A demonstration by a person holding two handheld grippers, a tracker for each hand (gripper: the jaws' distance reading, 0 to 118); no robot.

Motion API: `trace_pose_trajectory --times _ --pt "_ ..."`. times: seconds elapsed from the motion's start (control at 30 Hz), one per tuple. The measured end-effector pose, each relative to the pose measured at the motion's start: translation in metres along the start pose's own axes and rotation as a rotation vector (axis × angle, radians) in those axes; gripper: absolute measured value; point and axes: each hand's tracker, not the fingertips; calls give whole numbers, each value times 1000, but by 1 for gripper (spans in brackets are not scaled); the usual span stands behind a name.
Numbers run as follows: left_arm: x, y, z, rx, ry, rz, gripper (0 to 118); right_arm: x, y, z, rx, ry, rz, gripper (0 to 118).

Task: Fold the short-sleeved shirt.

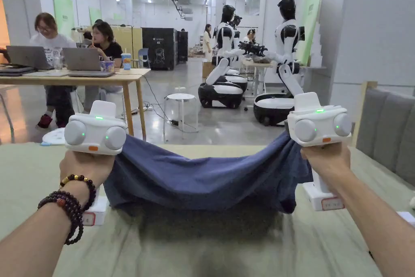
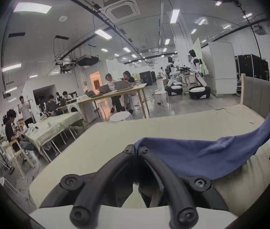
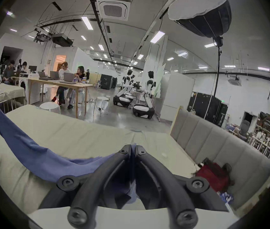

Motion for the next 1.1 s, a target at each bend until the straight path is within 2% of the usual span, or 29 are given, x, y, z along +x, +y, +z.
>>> trace_pose_trajectory --times 0.2,0.33,0.4,0.47,0.7,0.87,1.03,1.1 --pt "-12 -73 43 -76 -65 35 1 -1 -69 65 -28 23 1 3" --pt "-24 -126 66 -107 -58 46 1 -6 -117 106 -50 27 75 3" --pt "-34 -152 78 -121 -76 52 1 -8 -142 125 -61 42 138 3" --pt "-43 -176 92 -142 -87 56 1 -8 -167 143 -74 47 157 3" --pt "-74 -248 131 -169 -98 29 1 3 -236 195 -147 55 161 3" --pt "-84 -280 152 -197 -113 -18 1 12 -280 215 -240 45 170 3" --pt "-76 -305 139 -259 -128 -56 1 13 -317 196 -405 42 182 3" --pt "-75 -314 133 -275 -112 -53 1 12 -327 189 -420 51 169 3"
